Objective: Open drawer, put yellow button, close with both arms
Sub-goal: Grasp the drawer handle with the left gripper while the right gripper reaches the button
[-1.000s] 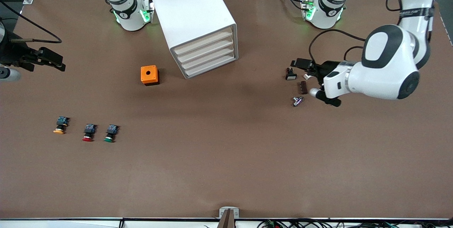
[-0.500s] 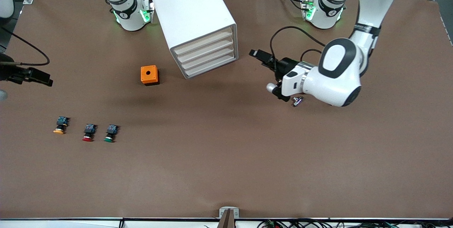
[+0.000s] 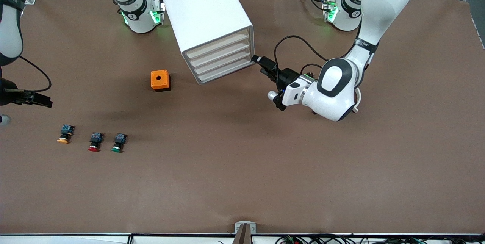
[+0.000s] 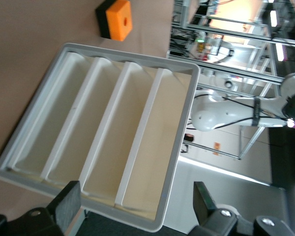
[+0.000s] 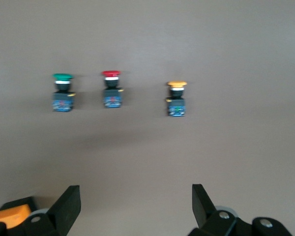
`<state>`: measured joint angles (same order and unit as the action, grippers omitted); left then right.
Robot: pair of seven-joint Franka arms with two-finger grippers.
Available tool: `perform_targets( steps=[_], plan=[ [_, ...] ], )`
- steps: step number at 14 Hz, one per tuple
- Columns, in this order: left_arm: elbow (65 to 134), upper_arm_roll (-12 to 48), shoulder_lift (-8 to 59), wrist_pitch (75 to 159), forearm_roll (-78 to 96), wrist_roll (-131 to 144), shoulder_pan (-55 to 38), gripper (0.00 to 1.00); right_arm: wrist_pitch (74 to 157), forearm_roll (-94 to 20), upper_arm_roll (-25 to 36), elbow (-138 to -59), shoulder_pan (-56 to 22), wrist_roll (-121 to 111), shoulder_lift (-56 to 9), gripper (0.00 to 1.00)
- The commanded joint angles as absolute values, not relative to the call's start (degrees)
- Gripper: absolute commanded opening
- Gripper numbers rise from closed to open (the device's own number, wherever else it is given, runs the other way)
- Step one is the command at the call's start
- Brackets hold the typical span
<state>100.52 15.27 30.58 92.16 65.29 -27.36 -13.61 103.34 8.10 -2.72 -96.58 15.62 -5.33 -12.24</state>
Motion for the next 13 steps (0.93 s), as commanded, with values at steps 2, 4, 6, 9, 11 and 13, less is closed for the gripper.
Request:
perform_targets(
  steps=[2, 4, 6, 9, 11, 13],
  plan=[
    [101.7, 16.8, 32.8, 92.3, 69.9, -30.4, -14.8, 1.0, 108.9, 10.2, -3.7, -97.1, 20.1, -11.3, -16.4, 1.0],
    [101.6, 17.6, 34.7, 92.9, 73.4, -31.8, -16.9, 1.0, 114.3, 10.2, -3.7, -99.5, 21.2, -12.0, -17.8, 1.0],
    [101.3, 17.6, 35.2, 95.2, 75.9, -32.6, -19.1, 1.0, 118.6, 10.2, -3.7, -100.9, 22.5, -12.0, -19.7, 1.0],
    [101.3, 17.6, 36.2, 98.0, 78.4, -35.2, -21.4, 0.9, 121.3, 10.2, -3.7, -101.1, 23.2, -12.0, -22.7, 1.0],
    [101.3, 17.6, 37.3, 99.0, 79.7, -37.5, -22.6, 0.83, 122.3, 10.2, -3.7, -101.0, 23.1, -12.0, -23.7, 1.0],
    [101.3, 17.7, 38.0, 100.8, 81.4, -38.4, -24.1, 0.79, 125.0, 10.2, -3.7, -101.1, 23.2, -12.0, -25.7, 1.0]
  ],
)
